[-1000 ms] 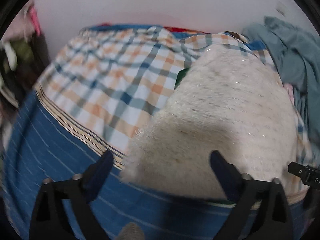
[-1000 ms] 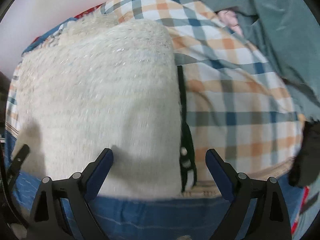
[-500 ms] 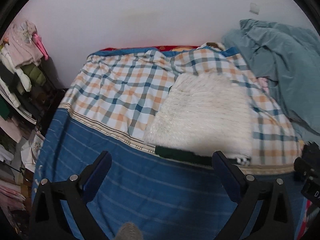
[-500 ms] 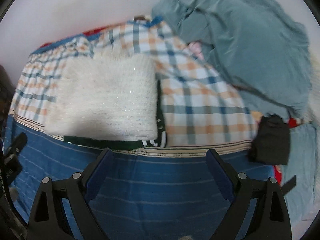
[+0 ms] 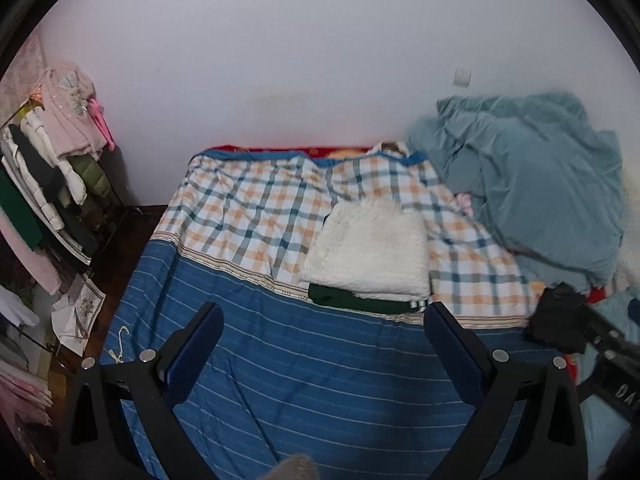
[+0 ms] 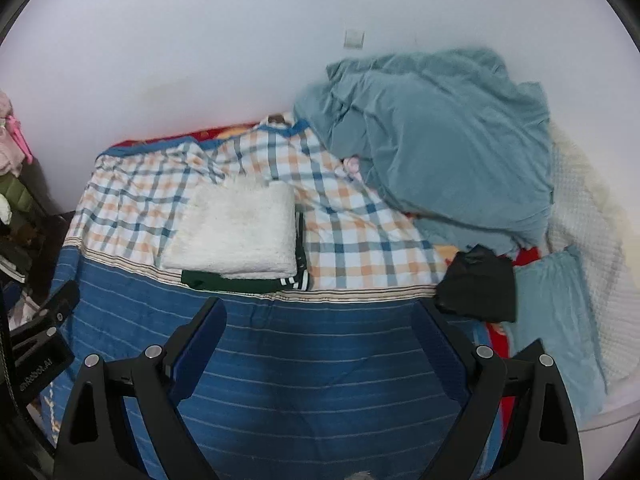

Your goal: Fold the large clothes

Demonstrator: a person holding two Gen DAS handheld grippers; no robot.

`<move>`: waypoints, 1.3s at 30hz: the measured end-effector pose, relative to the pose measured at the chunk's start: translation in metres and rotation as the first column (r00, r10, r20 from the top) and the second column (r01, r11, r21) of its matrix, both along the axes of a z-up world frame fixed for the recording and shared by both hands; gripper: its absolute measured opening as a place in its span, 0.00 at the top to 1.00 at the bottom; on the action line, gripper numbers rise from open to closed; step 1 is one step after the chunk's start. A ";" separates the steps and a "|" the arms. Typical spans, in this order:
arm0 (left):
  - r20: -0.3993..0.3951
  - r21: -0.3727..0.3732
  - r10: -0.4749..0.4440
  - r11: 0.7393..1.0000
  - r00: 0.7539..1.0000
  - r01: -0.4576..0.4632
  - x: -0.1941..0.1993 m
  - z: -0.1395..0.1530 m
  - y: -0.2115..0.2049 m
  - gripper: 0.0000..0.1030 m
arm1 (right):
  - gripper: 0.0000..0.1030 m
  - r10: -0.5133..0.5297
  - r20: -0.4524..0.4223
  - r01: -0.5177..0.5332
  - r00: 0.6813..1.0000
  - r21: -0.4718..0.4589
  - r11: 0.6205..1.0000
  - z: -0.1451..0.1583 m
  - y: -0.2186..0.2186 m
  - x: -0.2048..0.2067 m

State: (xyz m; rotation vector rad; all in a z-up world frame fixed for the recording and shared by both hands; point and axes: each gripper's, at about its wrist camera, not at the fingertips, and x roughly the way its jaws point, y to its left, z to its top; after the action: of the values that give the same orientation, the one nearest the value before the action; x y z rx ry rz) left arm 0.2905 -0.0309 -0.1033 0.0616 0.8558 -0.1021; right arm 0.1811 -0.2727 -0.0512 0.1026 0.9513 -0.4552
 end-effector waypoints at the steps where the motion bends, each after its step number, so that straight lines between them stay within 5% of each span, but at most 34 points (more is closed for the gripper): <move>1: 0.011 -0.003 -0.001 1.000 1.000 0.001 -0.007 0.007 0.001 0.01 | 0.08 0.004 0.011 -0.004 1.000 -0.002 1.000 0.014 0.004 -0.011; 7: 0.092 -0.008 -0.023 1.000 0.996 0.024 -0.051 0.050 0.006 0.01 | 0.08 0.026 0.079 -0.024 0.997 -0.024 0.999 0.076 0.023 -0.066; 16: 0.133 -0.025 -0.020 0.999 0.991 0.023 -0.091 0.076 0.015 0.01 | 0.08 0.038 0.150 -0.031 0.988 -0.051 0.998 0.126 0.038 -0.128; 39: 0.194 -0.031 0.029 0.999 0.980 -0.023 -0.129 0.091 0.031 0.00 | 0.03 0.116 0.204 -0.099 0.972 -0.092 0.991 0.148 0.056 -0.165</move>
State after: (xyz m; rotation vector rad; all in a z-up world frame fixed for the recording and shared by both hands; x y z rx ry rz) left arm 0.1620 0.0006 -0.0122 0.0329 0.6589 -0.0822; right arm 0.0165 -0.2168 0.0965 0.0244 0.7265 -0.3737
